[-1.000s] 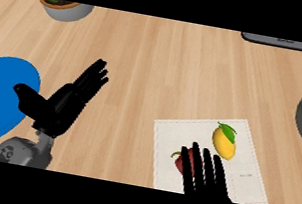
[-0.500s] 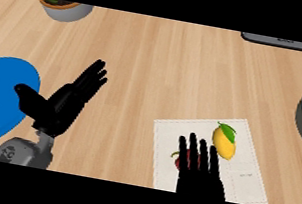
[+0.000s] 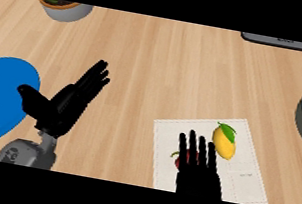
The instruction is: Pick the bell pepper from the placemat and place it in the bowl
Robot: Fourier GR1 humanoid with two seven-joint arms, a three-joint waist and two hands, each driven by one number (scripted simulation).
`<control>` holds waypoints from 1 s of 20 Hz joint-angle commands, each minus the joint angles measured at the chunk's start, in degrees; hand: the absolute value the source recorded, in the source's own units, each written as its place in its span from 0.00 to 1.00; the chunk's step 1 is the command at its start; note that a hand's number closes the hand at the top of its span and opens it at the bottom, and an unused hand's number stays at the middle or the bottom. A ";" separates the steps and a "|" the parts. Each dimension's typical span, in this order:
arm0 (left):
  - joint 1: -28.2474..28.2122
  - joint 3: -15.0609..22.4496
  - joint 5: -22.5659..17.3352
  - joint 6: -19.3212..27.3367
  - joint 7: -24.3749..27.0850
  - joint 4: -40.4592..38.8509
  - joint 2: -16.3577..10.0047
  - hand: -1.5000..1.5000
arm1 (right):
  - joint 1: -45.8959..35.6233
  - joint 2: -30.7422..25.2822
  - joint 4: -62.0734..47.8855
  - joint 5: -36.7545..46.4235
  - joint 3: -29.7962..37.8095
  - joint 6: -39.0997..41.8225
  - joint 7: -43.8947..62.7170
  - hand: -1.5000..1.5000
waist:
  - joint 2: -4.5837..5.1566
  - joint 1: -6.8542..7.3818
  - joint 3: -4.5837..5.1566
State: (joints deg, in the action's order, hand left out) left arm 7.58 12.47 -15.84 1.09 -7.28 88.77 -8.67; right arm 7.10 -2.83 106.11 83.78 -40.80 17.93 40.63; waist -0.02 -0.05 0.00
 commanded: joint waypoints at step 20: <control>2.76 -5.47 4.05 -4.07 -1.92 -2.14 3.49 0.50 | -2.63 -1.97 -16.37 -2.57 8.25 -17.66 -7.53 0.00 | 0.03 -0.14 0.00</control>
State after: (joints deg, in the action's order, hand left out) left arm 7.65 8.31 -12.50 -2.70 -9.22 88.99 -5.49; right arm 1.90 -1.82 92.41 81.18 -33.58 5.55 35.78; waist -0.30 -0.03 0.19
